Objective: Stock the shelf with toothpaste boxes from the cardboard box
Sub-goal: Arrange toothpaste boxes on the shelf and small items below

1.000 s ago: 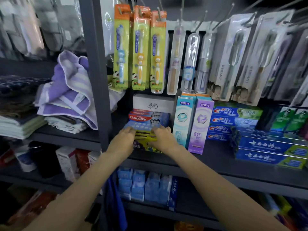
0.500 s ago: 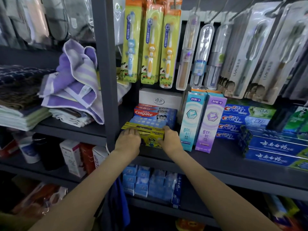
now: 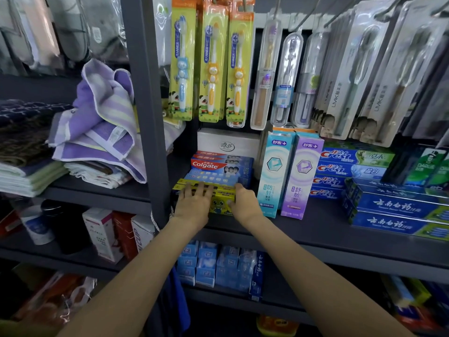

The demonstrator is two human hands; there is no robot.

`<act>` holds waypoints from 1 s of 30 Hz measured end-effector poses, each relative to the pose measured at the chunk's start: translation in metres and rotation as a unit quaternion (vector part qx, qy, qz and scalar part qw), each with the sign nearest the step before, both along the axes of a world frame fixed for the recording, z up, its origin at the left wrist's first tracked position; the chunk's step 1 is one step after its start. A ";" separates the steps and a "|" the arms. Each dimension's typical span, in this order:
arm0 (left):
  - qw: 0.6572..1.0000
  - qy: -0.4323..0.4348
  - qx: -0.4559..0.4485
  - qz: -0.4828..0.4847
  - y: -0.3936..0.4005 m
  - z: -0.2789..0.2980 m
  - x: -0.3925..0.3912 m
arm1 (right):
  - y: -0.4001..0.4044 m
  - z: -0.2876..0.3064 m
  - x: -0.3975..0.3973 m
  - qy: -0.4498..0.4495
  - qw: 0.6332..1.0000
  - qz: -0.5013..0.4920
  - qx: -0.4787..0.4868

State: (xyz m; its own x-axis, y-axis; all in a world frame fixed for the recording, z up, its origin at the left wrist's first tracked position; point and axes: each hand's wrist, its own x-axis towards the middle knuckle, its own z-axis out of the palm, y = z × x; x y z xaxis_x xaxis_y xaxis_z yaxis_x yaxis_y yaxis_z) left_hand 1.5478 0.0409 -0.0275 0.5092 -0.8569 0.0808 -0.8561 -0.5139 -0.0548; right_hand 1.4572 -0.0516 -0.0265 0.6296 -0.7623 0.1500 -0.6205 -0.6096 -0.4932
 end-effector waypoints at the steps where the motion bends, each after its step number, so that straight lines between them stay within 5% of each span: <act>1: 1.000 0.005 0.000 0.003 0.000 0.001 -0.001 | 0.002 0.000 -0.001 0.005 1.000 0.004 -0.005; 7: 0.986 -0.010 -0.156 -0.053 -0.005 0.017 -0.027 | 0.018 0.016 -0.038 -0.057 0.994 0.015 -0.097; 11: 0.952 0.082 -0.271 -0.118 -0.019 0.022 -0.066 | 0.002 0.028 -0.095 -0.166 0.978 -0.091 -0.086; 14: 0.950 0.147 -0.244 -0.127 -0.030 0.018 -0.096 | -0.025 0.029 -0.129 -0.168 0.970 -0.177 0.004; 18: 0.957 0.226 -0.161 -0.086 -0.052 0.007 -0.121 | -0.050 0.023 -0.143 -0.103 0.977 -0.160 0.094; 30: 0.923 0.266 -0.277 -0.019 -0.068 0.005 -0.112 | -0.068 0.008 -0.129 -0.069 0.987 -0.125 0.080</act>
State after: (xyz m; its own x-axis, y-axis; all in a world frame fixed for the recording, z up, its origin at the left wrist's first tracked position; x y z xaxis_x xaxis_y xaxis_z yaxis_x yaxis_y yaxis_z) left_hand 1.4358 -0.0268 -0.0226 0.5737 -0.7771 0.2588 -0.7035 -0.3058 0.6416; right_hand 1.3286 -0.1197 -0.0183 0.4016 -0.9117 0.0864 -0.6617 -0.3541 -0.6609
